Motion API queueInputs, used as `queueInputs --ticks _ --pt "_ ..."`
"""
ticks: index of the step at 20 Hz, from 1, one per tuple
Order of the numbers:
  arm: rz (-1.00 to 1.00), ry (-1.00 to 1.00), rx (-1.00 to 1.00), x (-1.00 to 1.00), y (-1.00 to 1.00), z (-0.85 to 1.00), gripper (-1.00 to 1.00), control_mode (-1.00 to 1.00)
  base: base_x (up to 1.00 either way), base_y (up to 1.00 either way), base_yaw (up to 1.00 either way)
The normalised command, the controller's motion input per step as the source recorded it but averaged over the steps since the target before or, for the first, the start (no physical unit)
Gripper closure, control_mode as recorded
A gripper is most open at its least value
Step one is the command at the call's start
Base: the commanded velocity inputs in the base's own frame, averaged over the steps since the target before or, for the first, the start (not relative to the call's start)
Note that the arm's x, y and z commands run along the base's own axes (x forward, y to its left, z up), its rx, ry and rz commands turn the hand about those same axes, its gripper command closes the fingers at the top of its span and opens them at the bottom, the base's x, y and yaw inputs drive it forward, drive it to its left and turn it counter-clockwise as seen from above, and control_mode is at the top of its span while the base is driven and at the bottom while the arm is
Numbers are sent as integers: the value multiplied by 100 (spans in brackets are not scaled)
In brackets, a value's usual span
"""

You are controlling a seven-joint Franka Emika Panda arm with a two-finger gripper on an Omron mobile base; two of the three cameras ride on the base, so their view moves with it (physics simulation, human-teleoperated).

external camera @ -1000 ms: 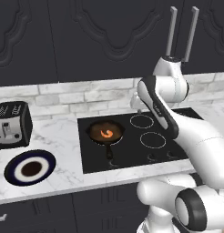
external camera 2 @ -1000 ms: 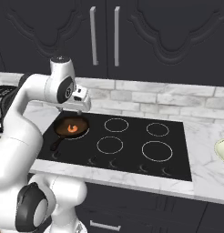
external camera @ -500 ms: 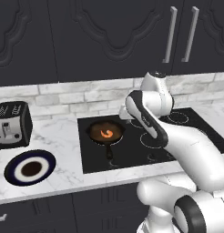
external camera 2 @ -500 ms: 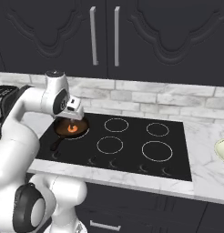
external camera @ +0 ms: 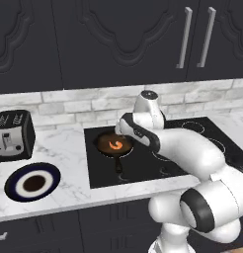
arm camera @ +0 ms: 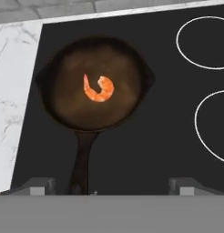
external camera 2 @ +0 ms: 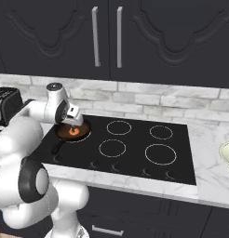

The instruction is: Place the shrimp on the plate and place the eggplant on the same plate.

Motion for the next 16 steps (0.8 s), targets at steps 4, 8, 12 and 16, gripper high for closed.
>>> queueInputs --ticks 4,8,12,16 --pt "-3 0 -2 80 36 -26 -100 -100 0 0 0" --pt "0 2 0 82 4 -28 -100 -100 0 0 0" --pt "0 8 -3 83 0 -47 -100 -100 0 0 0" --pt "0 14 -1 65 1 -49 -100 -100 0 0 0"
